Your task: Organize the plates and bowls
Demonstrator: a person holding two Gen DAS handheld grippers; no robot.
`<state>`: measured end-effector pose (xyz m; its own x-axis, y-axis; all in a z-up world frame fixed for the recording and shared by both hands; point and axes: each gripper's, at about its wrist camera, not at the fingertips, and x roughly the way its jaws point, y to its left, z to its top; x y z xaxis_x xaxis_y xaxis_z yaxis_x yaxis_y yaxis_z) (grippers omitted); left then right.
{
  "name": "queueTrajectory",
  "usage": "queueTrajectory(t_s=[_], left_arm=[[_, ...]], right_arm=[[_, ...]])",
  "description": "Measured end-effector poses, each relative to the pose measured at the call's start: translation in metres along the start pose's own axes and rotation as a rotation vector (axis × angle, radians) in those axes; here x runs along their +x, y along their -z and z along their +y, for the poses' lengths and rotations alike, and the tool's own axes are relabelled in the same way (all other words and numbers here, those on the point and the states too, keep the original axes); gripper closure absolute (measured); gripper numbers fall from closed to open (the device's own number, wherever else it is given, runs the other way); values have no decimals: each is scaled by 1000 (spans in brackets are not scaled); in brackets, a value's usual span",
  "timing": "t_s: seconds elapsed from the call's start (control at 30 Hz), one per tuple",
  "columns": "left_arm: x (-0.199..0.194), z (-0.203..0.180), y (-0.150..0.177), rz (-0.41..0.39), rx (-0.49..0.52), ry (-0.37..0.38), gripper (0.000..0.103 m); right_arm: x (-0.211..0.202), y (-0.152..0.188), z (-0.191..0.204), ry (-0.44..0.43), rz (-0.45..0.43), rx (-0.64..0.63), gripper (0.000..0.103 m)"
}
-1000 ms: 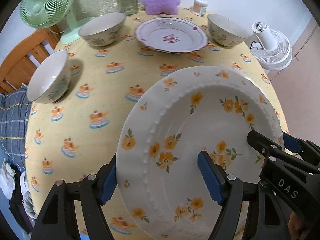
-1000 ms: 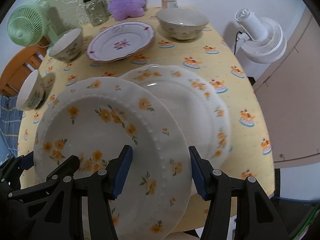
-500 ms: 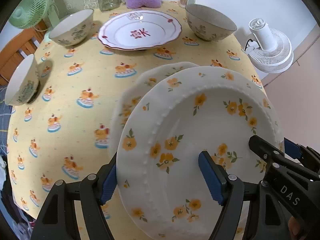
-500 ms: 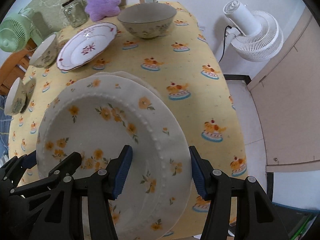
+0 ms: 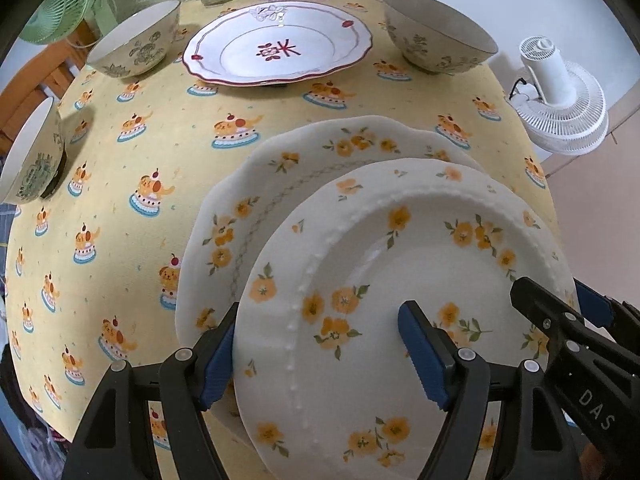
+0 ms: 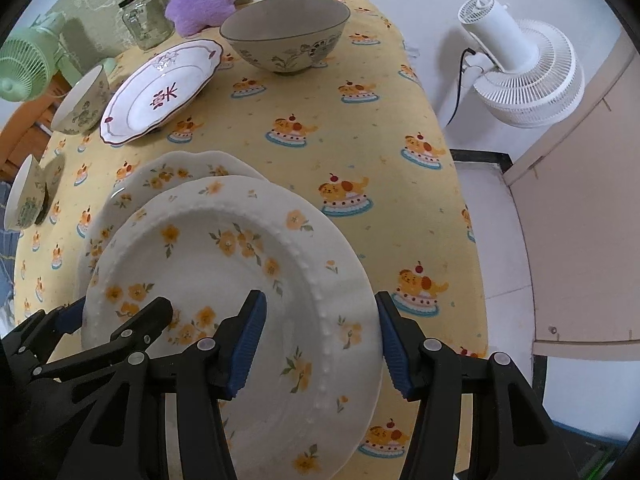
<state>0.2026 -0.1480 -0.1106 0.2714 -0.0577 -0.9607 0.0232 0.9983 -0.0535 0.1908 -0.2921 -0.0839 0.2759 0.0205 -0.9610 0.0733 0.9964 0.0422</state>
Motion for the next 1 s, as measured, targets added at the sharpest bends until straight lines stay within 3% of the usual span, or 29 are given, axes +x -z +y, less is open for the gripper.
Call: queueTrajectory(t_s=[0.37, 0.5, 0.77, 0.87, 1.0], left_arm=[[1, -10, 0, 2, 45, -83, 21], [-1, -24, 2, -25, 112, -177, 21], [-9, 0, 8, -8, 38, -69, 21], [-16, 2, 9, -17, 39, -76, 21], [-27, 7, 10, -51, 31, -85, 19]], right_arm=[[4, 0, 1, 5, -3, 15, 50], [0, 1, 6, -3, -25, -11, 50], [-9, 11, 5, 14, -20, -7, 54], [-8, 12, 15, 68, -13, -41, 54], [-2, 7, 22, 77, 5, -45, 54]])
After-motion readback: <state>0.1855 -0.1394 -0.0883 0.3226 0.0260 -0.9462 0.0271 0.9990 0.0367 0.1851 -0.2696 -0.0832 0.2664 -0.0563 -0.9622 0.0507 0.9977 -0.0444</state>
